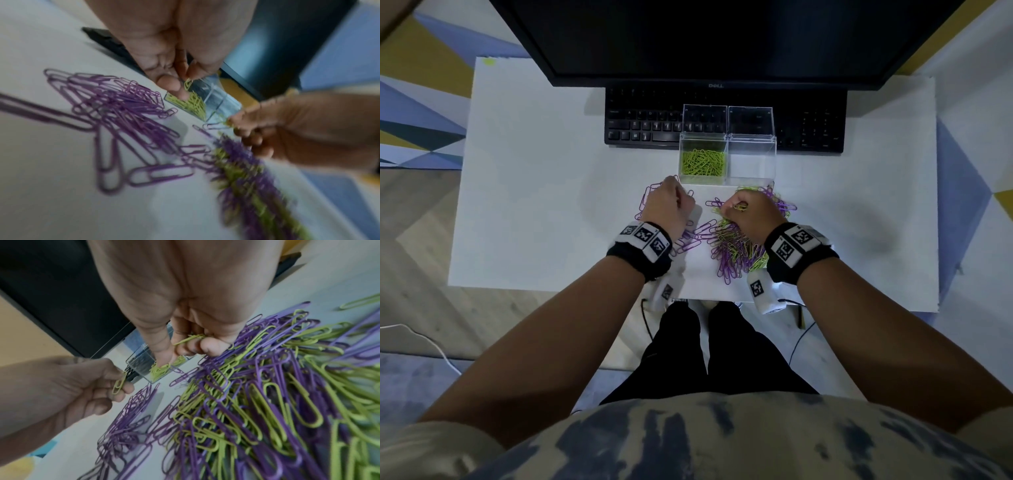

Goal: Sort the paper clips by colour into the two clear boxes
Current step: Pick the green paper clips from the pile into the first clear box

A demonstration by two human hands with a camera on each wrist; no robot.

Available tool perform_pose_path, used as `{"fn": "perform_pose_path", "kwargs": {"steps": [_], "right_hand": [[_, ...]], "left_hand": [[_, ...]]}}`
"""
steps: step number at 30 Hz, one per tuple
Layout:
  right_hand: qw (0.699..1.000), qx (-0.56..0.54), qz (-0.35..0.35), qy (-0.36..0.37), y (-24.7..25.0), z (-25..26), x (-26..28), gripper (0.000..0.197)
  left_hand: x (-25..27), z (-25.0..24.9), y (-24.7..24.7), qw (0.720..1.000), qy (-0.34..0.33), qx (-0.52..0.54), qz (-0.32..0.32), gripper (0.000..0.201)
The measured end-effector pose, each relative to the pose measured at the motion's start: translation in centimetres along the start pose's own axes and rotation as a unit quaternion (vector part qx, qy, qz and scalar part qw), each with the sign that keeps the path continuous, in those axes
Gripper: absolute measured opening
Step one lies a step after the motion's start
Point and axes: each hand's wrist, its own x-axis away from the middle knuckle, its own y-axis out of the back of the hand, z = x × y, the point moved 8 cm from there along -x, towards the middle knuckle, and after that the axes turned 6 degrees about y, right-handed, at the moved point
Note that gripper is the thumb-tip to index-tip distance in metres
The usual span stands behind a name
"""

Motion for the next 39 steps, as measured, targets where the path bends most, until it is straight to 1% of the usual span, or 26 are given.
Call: {"fn": "perform_pose_path", "kwargs": {"steps": [2,4,6,8,9,12,15,17,18,19,21,23,25,26,27,29,30,32,35,37,39], "right_hand": [[1.000,-0.028,0.006,-0.008,-0.2,0.0,-0.2,0.013],[0.999,-0.050,0.011,-0.015,-0.4,0.1,-0.3,0.015],[0.997,-0.076,0.012,-0.031,-0.6,0.2,-0.4,0.015],[0.993,-0.109,0.024,-0.050,-1.1,0.1,-0.4,0.010],[0.988,-0.138,0.035,-0.061,-1.5,0.1,-0.3,0.008],[0.962,-0.251,0.056,-0.096,-2.6,-0.3,0.0,0.008],[0.946,-0.298,0.067,-0.114,-3.0,0.0,0.2,0.006],[0.941,-0.309,0.076,-0.114,-3.1,0.2,0.3,0.006],[0.940,-0.312,0.079,-0.113,-3.1,0.2,0.3,0.006],[0.939,-0.315,0.083,-0.112,-3.0,0.2,0.4,0.006],[0.933,-0.329,0.092,-0.112,-3.0,0.2,0.6,0.007],[0.929,-0.338,0.101,-0.114,-3.0,0.2,0.8,0.007],[0.934,-0.325,0.091,-0.118,-2.9,-0.1,0.8,0.006],[0.941,-0.306,0.081,-0.117,-2.7,-0.3,0.7,0.006],[0.951,-0.281,0.070,-0.113,-2.5,-0.6,0.5,0.006],[0.969,-0.223,0.040,-0.098,-1.8,-0.9,0.0,0.007],[0.978,-0.188,0.021,-0.088,-1.3,-1.0,-0.2,0.007],[0.991,-0.116,-0.015,-0.061,-0.1,-0.7,-0.4,0.009],[0.999,-0.021,-0.030,-0.007,0.8,0.2,-0.3,0.012],[0.998,0.050,-0.014,0.029,0.7,0.7,-0.3,0.015],[0.992,0.109,0.018,0.057,0.0,0.9,-0.6,0.018]], "left_hand": [[0.0,1.4,0.2,0.994,0.062,0.086,-0.022,0.004],[0.1,2.4,-0.2,0.983,0.099,0.152,-0.017,0.005],[0.2,2.9,-1.1,0.969,0.125,0.215,0.015,0.019],[0.4,2.8,-2.0,0.946,0.155,0.280,0.057,0.032],[0.5,2.7,-2.4,0.935,0.166,0.303,0.076,0.036],[0.5,2.1,-3.6,0.920,0.195,0.312,0.134,0.037],[0.8,1.4,-4.5,0.906,0.228,0.304,0.187,0.033],[1.0,0.9,-4.7,0.913,0.208,0.280,0.209,0.032],[1.0,0.9,-4.7,0.919,0.193,0.273,0.209,0.031],[1.0,1.2,-4.6,0.917,0.193,0.285,0.202,0.030],[0.7,2.1,-4.3,0.904,0.220,0.324,0.172,0.027],[0.3,2.6,-4.0,0.905,0.229,0.324,0.156,0.025],[0.2,2.5,-3.8,0.904,0.223,0.330,0.157,0.022],[0.1,2.5,-3.6,0.910,0.216,0.320,0.151,0.022],[-0.1,2.6,-3.2,0.926,0.200,0.291,0.135,0.021],[-0.7,2.4,-1.9,0.965,0.145,0.203,0.077,0.020],[-0.9,2.2,-1.4,0.979,0.116,0.160,0.055,0.019],[-0.9,2.0,-0.8,0.993,0.076,0.073,0.044,0.016],[-0.8,1.9,-1.0,0.997,0.032,-0.026,0.066,0.017],[-0.7,1.9,-1.3,0.995,0.000,-0.058,0.078,0.019],[-0.8,1.8,-1.4,0.992,-0.027,-0.091,0.081,0.022]]}}
